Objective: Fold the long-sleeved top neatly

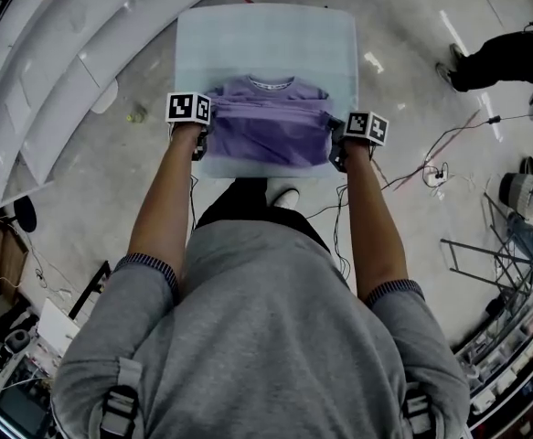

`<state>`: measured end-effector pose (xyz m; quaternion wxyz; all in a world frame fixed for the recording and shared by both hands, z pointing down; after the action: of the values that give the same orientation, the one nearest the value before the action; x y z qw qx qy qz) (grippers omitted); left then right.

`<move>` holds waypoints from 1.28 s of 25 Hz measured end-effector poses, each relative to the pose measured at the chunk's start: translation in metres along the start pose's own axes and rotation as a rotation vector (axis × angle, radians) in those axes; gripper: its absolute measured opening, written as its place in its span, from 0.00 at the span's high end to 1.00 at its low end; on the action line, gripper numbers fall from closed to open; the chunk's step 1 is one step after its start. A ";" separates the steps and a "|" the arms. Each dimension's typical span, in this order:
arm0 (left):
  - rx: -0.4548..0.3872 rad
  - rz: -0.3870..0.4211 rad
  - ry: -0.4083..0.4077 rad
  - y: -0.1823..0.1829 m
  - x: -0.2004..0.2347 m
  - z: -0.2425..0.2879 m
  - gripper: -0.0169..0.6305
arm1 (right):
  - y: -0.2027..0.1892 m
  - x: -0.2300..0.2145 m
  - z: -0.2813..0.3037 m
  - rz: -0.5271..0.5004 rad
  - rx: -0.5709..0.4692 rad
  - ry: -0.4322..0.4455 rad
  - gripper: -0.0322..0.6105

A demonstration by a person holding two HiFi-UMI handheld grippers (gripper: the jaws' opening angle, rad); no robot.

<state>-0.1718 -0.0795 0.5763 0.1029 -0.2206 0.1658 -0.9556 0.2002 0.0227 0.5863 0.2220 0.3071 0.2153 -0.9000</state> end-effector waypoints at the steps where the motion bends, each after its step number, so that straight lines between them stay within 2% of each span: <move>1: 0.007 -0.004 -0.005 0.003 0.002 0.006 0.91 | 0.003 -0.001 0.006 0.012 0.005 0.000 0.90; 7: 0.043 -0.022 -0.022 0.020 0.013 0.032 0.91 | 0.018 -0.007 0.033 0.070 0.037 -0.012 0.90; 14: 0.086 -0.092 -0.055 0.032 0.025 0.059 0.90 | 0.033 -0.017 0.050 0.162 0.042 -0.021 0.88; 17: 0.101 -0.127 -0.082 0.036 0.032 0.069 0.86 | 0.037 -0.020 0.058 0.213 0.025 -0.020 0.86; 21: 0.093 -0.224 -0.142 0.043 0.041 0.081 0.77 | 0.043 -0.027 0.066 0.271 -0.007 -0.027 0.84; 23: 0.088 -0.242 -0.156 0.047 0.045 0.084 0.73 | 0.046 -0.030 0.068 0.306 -0.029 -0.028 0.78; 25: 0.084 -0.222 -0.162 0.051 0.047 0.087 0.67 | 0.048 -0.033 0.069 0.323 -0.049 -0.034 0.72; 27: 0.062 -0.194 -0.166 0.057 0.050 0.086 0.54 | 0.051 -0.032 0.070 0.318 -0.062 -0.039 0.67; 30: 0.036 -0.130 -0.150 0.069 0.055 0.084 0.52 | 0.057 -0.027 0.069 0.293 -0.075 -0.042 0.59; 32: 0.028 -0.054 -0.126 0.077 0.057 0.082 0.52 | 0.062 -0.023 0.068 0.268 -0.074 -0.048 0.55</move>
<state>-0.1750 -0.1880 0.6402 0.0905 -0.2832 0.1396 -0.9445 0.2183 -0.0570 0.6342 0.3563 0.3032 0.2004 -0.8608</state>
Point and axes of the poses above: the fingertips, and each gripper's own axes: z forward along the fingers, x to its left, y out of its top, the point moved 7 cm from there along -z, backward along the fingers, and after that the axes turned 6 degrees about -x, right-handed, at the moved point
